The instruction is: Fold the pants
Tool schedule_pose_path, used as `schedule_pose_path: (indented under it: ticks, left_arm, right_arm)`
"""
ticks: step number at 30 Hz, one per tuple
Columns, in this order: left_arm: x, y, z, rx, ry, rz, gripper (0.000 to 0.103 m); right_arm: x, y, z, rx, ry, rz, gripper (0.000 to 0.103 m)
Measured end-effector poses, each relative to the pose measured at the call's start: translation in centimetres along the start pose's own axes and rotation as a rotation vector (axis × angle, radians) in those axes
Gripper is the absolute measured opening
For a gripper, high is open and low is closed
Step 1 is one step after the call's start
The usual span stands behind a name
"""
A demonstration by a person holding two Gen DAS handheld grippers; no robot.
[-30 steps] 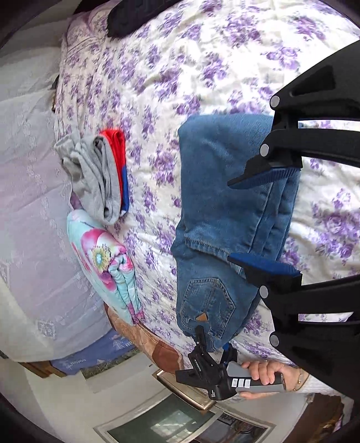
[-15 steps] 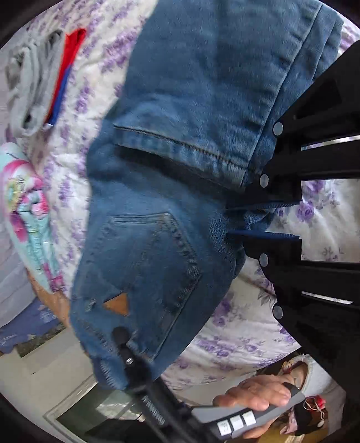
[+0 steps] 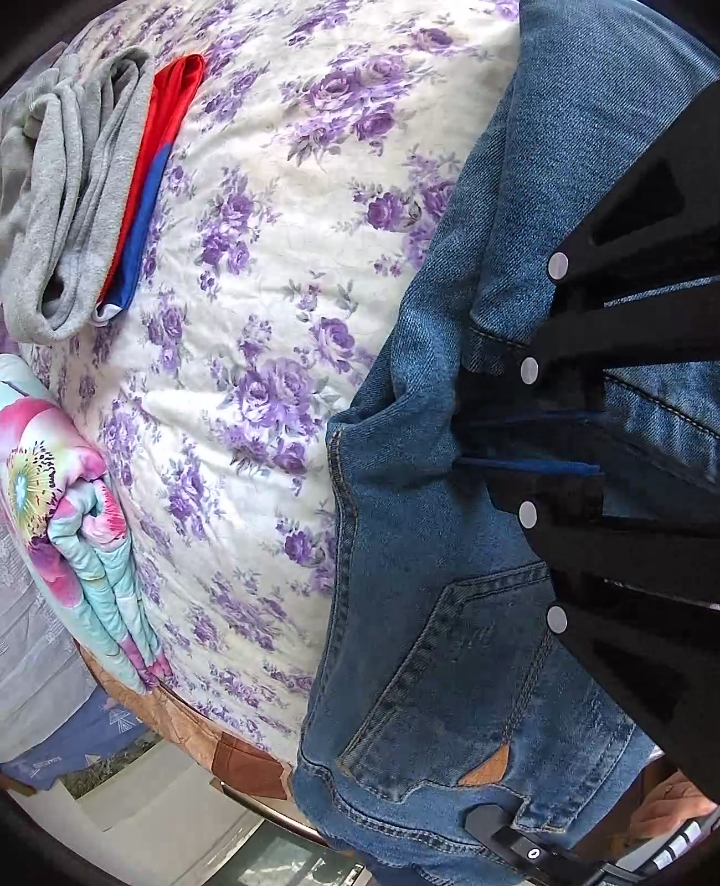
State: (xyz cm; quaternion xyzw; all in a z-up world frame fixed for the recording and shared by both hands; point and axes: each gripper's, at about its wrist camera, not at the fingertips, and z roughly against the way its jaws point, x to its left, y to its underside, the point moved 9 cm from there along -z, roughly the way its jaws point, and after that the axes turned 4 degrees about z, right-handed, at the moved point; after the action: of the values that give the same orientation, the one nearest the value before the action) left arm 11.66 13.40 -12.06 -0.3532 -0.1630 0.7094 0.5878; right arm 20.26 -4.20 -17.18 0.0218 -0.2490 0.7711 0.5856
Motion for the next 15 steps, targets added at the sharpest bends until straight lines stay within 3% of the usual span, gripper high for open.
schedule_pose_path:
  ticks: [2,6,8,10,15]
  left_arm:
    - [-0.7,-0.2,0.4,-0.005,-0.005,-0.020,0.033]
    - [-2.9,-0.7,1.6,-0.026,-0.033,-0.082,0.033]
    - [-4.6,-0.8,2.3,-0.044,-0.049,-0.122,0.033]
    - [-6.8,-0.8,2.9,-0.058,-0.047,-0.164,0.033]
    - [-14.6,-0.2,3.2,-0.064,-0.022,-0.298,0.033]
  right_arm:
    - [-0.3,0.3,2.8,-0.058,-0.050,-0.033,0.012]
    - [-4.0,1.8,11.0,-0.255,-0.046,-0.089,0.015]
    - [-7.0,3.3,14.6,-0.333,-0.034,-0.142,0.019]
    - [-10.4,5.6,17.7,-0.405,-0.017,-0.212,0.029]
    - [-17.5,11.7,22.4,-0.512,0.023,-0.340,0.030]
